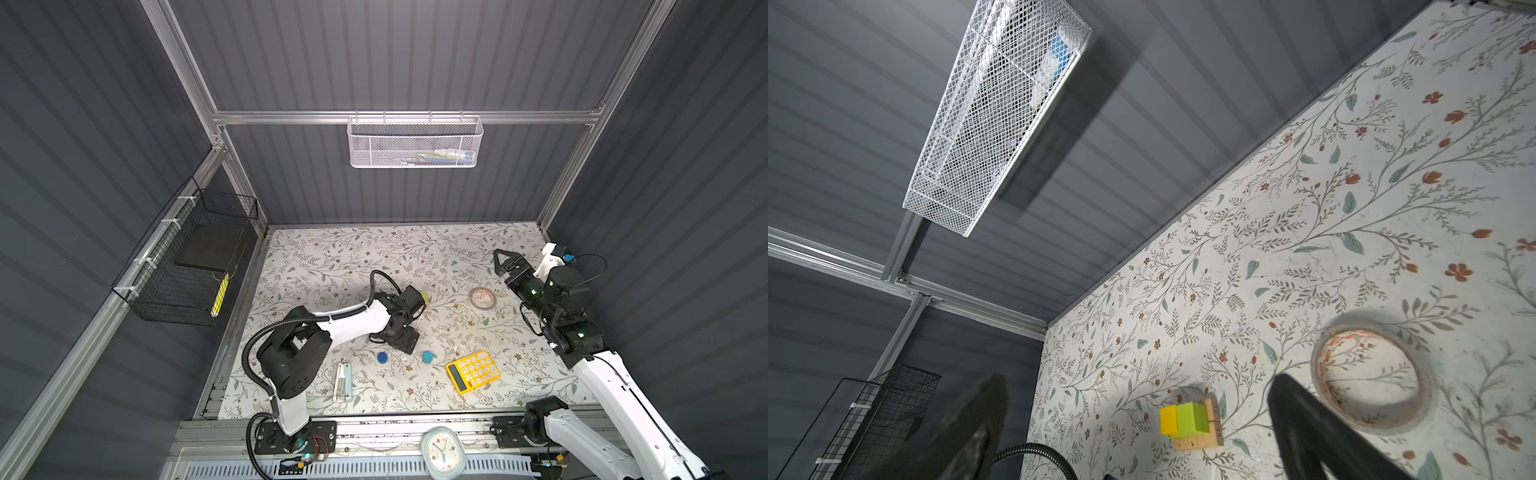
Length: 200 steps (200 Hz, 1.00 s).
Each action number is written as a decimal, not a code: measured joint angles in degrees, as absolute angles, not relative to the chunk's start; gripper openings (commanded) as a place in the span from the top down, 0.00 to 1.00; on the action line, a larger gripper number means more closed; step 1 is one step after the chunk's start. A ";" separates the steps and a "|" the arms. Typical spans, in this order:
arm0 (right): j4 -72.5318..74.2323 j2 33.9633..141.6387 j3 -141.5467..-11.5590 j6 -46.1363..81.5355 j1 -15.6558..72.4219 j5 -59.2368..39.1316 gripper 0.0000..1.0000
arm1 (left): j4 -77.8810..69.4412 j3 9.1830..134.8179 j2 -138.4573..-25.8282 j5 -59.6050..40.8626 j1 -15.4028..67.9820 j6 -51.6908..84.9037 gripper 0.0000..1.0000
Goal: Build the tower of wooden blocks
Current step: 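Close the left gripper on the yellow rectangular block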
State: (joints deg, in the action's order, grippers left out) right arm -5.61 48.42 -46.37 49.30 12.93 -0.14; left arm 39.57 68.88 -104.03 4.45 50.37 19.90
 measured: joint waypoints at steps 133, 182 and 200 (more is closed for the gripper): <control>-5.54 49.25 -46.06 49.56 12.03 -1.80 0.01 | 38.06 69.89 -106.30 4.21 48.49 20.08 0.21; -5.50 49.50 -46.06 49.71 11.90 -2.24 0.01 | 38.28 70.78 -107.00 3.81 48.49 20.10 0.26; -5.45 49.52 -46.06 49.71 11.68 -2.39 0.01 | 38.28 70.98 -107.55 3.77 48.49 20.12 0.26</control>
